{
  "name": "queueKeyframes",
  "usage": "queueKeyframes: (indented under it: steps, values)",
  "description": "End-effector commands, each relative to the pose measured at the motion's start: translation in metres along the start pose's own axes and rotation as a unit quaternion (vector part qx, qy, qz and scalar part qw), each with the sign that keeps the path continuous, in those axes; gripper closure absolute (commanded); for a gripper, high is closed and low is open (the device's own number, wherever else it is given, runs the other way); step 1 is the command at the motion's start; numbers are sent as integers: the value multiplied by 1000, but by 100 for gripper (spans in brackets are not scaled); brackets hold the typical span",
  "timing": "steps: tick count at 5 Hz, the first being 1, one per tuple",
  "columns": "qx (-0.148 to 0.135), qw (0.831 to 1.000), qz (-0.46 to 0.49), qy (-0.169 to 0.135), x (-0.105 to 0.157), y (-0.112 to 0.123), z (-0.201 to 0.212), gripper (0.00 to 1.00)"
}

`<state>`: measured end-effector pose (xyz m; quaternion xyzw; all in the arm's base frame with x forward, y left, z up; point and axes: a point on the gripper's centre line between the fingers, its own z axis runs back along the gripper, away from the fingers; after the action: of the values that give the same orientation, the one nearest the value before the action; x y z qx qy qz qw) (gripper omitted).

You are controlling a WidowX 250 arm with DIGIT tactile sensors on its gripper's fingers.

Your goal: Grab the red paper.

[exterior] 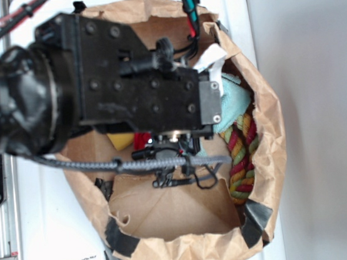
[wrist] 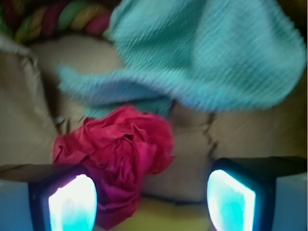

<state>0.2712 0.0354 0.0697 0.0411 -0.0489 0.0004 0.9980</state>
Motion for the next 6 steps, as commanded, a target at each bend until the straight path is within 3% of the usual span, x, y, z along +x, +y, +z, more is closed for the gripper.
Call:
queueKeyframes:
  steps: [1, 2, 3, 5, 6]
  values:
    - [-17, 999, -38, -23, -14, -13, 29, 0]
    - [-19, 999, -2, -34, -5, 8, 44, 0]
    - [-22, 999, 13, -40, -1, 15, 51, 0]
    - [-49, 997, 3, -61, 7, 1, 60, 0]
    - [-52, 997, 5, -50, 11, -3, 53, 0]
